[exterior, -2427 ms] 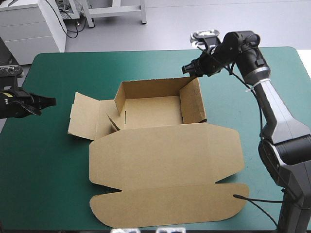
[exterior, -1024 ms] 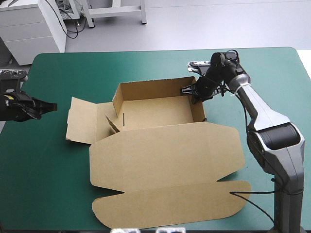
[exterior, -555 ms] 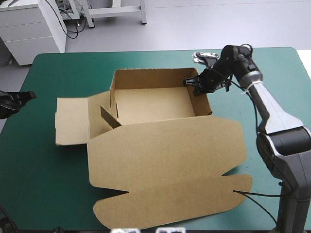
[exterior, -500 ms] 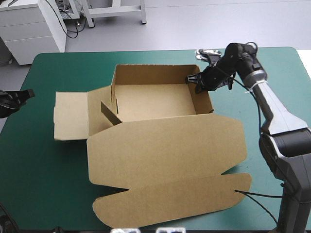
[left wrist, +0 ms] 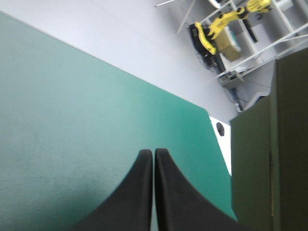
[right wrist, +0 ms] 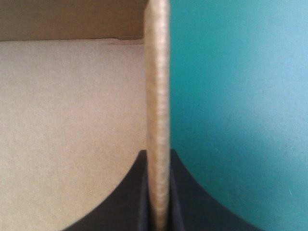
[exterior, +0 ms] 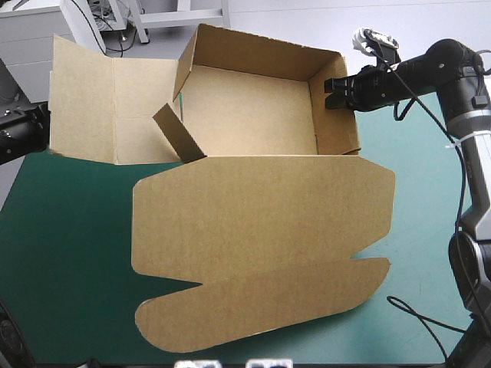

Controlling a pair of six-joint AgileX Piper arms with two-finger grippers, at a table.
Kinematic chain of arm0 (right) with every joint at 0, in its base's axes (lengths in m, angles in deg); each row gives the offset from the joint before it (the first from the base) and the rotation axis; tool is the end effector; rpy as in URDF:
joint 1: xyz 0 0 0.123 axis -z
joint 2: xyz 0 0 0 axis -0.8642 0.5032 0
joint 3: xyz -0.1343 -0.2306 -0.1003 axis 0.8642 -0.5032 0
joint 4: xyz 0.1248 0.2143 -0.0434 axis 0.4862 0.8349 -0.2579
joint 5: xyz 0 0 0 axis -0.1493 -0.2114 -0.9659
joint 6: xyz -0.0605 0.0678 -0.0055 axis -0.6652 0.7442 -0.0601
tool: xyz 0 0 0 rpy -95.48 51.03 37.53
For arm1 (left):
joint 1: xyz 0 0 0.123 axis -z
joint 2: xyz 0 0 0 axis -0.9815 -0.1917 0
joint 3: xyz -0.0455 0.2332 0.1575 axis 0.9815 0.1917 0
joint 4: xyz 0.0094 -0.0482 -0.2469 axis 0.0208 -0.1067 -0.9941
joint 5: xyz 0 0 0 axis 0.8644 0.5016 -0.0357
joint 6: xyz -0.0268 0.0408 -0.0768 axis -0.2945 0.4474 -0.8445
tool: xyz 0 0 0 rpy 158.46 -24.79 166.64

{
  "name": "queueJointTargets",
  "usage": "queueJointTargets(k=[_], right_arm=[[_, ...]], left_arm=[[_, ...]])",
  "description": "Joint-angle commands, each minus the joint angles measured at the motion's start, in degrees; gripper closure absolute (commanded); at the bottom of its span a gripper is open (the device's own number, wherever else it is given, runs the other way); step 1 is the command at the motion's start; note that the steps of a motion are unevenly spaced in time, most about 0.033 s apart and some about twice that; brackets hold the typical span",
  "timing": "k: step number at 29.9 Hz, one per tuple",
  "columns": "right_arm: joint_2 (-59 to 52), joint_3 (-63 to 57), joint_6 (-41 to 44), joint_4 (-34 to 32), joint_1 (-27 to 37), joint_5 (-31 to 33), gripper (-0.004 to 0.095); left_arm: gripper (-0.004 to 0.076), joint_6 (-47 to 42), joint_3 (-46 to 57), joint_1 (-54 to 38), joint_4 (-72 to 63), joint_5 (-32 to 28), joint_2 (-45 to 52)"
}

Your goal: Fold the box

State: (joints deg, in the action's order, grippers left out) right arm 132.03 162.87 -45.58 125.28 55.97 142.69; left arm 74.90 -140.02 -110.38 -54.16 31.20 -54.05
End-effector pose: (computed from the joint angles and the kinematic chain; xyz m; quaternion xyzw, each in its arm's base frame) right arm 0.3825 0.0770 0.4199 -0.0927 0.9010 0.3004 0.2990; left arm 0.2734 0.0715 0.4162 -0.0874 0.7872 -0.4160 0.4468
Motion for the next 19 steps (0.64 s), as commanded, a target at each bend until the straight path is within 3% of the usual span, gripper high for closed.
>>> queueJointTargets(k=[1, 7, 19], right_arm=[[-3.46, 1.83, -0.15, 5.38, -1.31, -4.04, 0.0925], [-3.46, 1.72, -0.15, 3.66, -5.9, -7.44, 0.0925], [-3.46, 1.72, 2.84, -7.76, -13.47, -15.79, 0.0923]], left_arm=[[0.0731, 1.35, -1.68, 4.06, -7.44, 4.36, 2.46], [0.0731, 2.34, -1.68, 10.97, -7.33, 4.36, 2.57], [0.0731, 1.74, -1.68, 12.42, -2.85, 4.36, 7.61]])
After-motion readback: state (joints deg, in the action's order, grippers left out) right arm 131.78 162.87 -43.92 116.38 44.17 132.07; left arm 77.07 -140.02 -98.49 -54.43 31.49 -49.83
